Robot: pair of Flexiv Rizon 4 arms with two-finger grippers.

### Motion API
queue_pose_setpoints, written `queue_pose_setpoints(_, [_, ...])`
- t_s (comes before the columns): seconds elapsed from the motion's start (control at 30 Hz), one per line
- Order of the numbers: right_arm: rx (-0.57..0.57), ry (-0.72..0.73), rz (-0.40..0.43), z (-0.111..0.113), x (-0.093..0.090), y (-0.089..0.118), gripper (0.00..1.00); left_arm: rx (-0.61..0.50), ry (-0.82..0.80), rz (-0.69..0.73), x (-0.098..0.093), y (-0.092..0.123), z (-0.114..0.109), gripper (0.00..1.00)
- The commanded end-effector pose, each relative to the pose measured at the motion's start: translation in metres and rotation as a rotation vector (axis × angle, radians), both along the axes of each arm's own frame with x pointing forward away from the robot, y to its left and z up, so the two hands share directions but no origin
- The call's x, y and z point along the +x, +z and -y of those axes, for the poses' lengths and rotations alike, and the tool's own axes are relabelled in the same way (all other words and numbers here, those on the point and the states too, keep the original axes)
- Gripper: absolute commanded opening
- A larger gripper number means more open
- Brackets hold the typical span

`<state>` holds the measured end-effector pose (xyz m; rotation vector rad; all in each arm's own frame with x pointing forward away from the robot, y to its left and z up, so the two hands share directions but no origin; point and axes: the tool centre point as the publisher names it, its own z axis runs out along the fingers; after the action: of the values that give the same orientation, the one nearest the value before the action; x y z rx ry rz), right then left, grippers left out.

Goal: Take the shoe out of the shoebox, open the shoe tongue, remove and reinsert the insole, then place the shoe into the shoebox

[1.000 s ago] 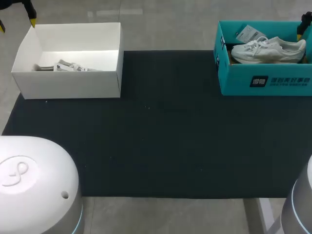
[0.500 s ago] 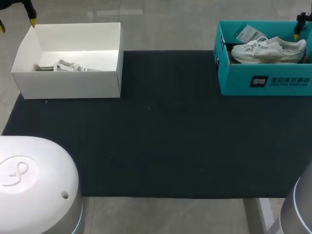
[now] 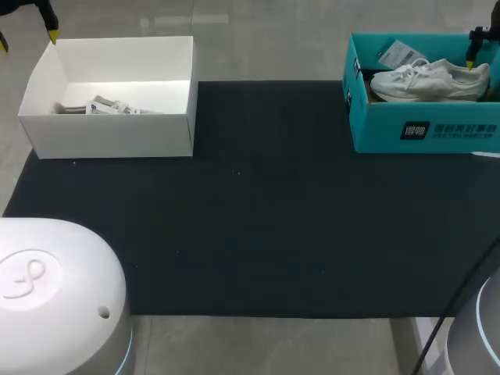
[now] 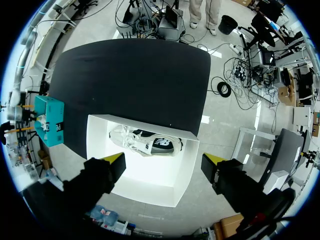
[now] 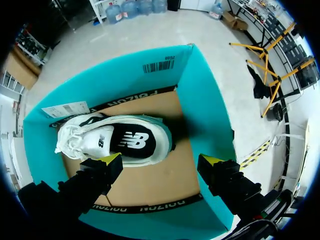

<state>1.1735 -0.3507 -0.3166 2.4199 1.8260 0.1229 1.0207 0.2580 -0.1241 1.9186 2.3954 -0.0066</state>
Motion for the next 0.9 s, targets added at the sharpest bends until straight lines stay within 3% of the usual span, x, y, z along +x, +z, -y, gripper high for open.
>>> queue_pose_setpoints(0.03, [0.051, 0.001, -0.152, 0.008, 0.015, -0.013, 1.0, 0.003, 0.0, 0.0, 0.0, 0.0, 0.0, 1.0])
queue_pose_setpoints(0.47, [0.06, 0.012, -0.182, 0.016, 0.023, -0.035, 1.0, 0.003, 0.0, 0.0, 0.0, 0.0, 0.0, 1.0])
queue_pose_setpoints(0.9, [0.082, 0.035, -0.233, 0.007, 0.023, -0.047, 1.0, 0.003, 0.0, 0.0, 0.0, 0.0, 0.0, 1.0])
